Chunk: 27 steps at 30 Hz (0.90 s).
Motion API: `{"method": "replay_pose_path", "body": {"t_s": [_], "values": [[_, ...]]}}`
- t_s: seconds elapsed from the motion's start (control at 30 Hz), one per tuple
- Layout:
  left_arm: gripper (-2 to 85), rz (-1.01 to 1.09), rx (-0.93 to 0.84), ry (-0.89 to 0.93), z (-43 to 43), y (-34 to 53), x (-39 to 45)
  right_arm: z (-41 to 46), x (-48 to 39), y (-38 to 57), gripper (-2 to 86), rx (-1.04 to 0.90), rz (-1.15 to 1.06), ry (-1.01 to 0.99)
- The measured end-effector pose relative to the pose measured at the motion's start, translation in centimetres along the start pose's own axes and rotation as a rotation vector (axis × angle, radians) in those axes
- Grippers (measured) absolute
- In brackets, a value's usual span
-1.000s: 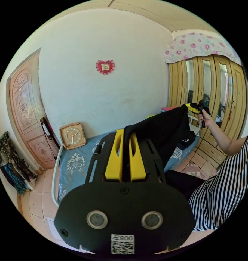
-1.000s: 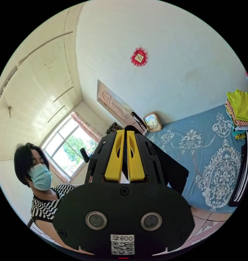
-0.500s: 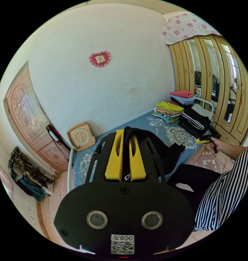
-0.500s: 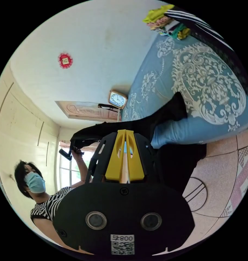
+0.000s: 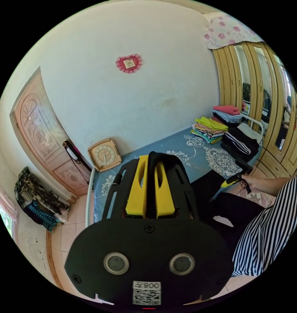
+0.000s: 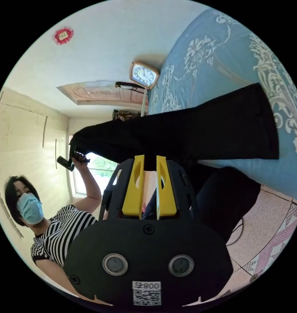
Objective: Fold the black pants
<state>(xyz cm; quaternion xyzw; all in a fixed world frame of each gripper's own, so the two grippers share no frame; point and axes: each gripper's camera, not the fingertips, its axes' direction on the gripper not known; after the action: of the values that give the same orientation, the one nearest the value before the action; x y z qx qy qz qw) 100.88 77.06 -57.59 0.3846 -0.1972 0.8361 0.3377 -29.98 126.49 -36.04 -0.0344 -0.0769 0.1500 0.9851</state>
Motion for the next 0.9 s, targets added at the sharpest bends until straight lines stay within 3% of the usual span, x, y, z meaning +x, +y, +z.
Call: {"method": "replay_pose_path", "body": {"t_s": [0.2, 0.37, 0.53, 0.9], "values": [[0.0, 0.032, -0.028, -0.02, 0.9, -1.2, 0.6, 6.6, 3.3, -1.0, 8.3, -0.156, 0.036, -0.008], [0.0, 0.02, -0.042, -0.012, 1.9, -1.4, 0.4, 11.5, 1.5, -0.9, 8.7, -0.307, -0.127, 0.215], [-0.1, -0.012, -0.051, 0.007, 2.9, -1.1, 0.1, 17.0, -2.2, -1.8, 9.8, -0.405, -0.398, 0.567], [0.0, -0.016, -0.068, -0.004, 4.9, -0.7, -0.4, 27.7, -5.9, 0.3, 10.5, -0.591, -0.688, 0.835]]}}
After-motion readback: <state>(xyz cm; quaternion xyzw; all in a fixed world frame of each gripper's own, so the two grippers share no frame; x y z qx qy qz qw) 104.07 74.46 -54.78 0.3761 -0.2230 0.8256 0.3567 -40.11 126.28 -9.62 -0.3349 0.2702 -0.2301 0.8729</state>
